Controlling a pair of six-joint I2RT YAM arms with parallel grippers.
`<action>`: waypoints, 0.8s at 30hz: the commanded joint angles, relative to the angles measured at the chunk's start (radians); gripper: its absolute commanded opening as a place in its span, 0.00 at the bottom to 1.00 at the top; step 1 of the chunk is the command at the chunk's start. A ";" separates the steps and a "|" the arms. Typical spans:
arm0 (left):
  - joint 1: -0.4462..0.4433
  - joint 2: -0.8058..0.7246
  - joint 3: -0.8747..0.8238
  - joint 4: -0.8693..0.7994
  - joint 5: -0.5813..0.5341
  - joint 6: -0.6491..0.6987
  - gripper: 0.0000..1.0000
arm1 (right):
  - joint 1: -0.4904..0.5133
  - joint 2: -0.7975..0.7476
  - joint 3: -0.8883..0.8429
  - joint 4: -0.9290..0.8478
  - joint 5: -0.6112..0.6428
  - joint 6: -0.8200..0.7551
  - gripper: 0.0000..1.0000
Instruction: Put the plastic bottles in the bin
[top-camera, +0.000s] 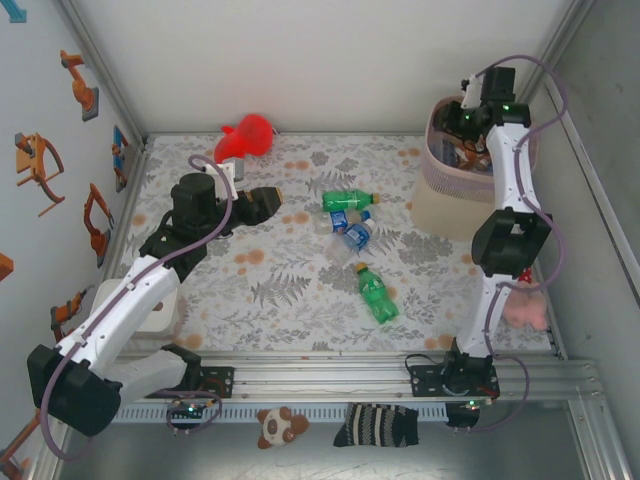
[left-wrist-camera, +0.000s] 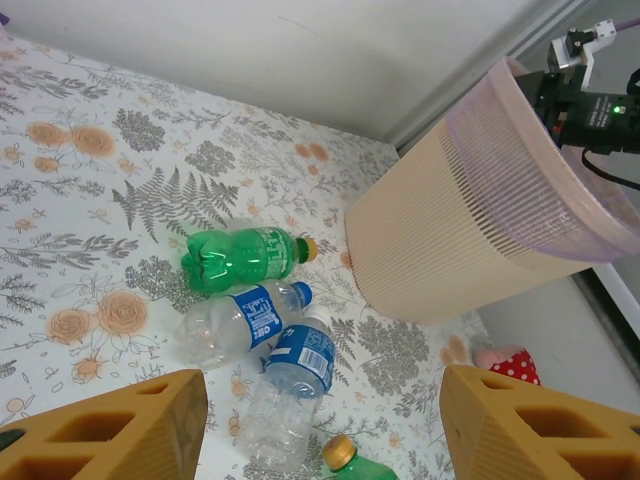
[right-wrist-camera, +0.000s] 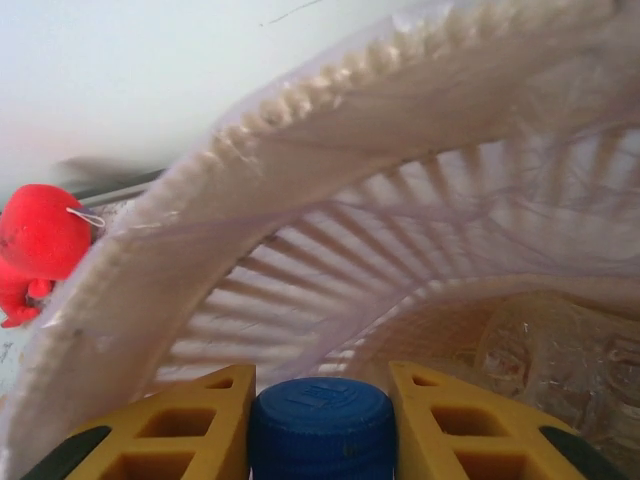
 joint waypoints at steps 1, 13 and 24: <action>0.005 0.003 0.009 0.029 0.012 -0.014 0.62 | -0.014 0.043 0.013 -0.070 0.081 0.002 0.41; 0.005 0.006 0.009 0.039 0.033 -0.021 0.62 | -0.014 -0.105 0.037 -0.103 0.126 0.017 0.62; 0.001 0.085 0.042 0.018 0.129 0.005 0.58 | -0.009 -0.281 -0.082 -0.151 0.113 0.016 0.52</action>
